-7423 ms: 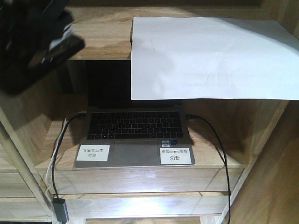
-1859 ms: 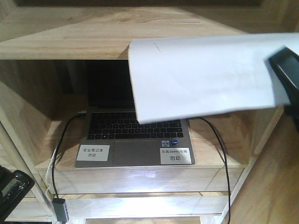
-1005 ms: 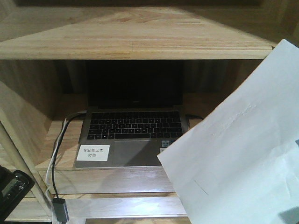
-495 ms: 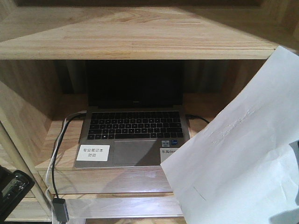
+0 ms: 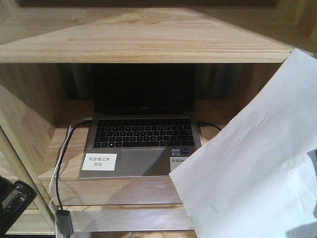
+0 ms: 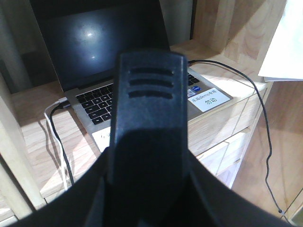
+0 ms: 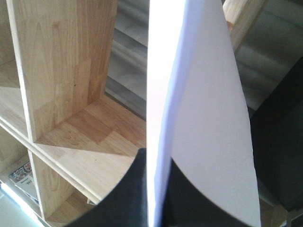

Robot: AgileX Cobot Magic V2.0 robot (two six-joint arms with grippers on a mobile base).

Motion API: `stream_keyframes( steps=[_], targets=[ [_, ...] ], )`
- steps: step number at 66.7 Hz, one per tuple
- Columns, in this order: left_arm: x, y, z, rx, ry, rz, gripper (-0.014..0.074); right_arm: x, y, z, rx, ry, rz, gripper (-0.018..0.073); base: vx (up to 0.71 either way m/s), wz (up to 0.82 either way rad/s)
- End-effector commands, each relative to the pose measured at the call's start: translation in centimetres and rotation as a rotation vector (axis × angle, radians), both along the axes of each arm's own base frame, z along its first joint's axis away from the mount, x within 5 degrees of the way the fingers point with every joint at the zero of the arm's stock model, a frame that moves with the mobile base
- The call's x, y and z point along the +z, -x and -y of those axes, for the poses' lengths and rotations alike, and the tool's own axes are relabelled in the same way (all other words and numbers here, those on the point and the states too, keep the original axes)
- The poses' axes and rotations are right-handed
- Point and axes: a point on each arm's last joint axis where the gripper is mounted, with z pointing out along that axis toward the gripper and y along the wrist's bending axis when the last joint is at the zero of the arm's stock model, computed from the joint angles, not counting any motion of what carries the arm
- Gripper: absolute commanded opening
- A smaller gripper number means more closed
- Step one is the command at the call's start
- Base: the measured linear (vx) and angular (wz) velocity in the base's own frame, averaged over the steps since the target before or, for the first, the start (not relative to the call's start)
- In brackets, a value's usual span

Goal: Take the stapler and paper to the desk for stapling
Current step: 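Drive the base away from the shelf holding stapler and paper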

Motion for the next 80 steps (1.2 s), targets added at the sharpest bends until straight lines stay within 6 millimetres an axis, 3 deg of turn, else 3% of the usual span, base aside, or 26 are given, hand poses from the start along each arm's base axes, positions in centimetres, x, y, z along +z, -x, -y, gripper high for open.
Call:
stream_keyframes(
  steps=[1,80],
  targets=[
    [1.87,-0.23,0.14,0.001,0.075,0.108,-0.0007,1.32,0.17,-0.09,0.015,-0.014,0.083,-0.0005,-0.01,0.01],
    [1.87,-0.23,0.13,0.001,0.074,0.109,-0.0007,1.32,0.17,-0.09,0.015,-0.014,0.083,-0.0005,-0.13,0.00]
  ],
)
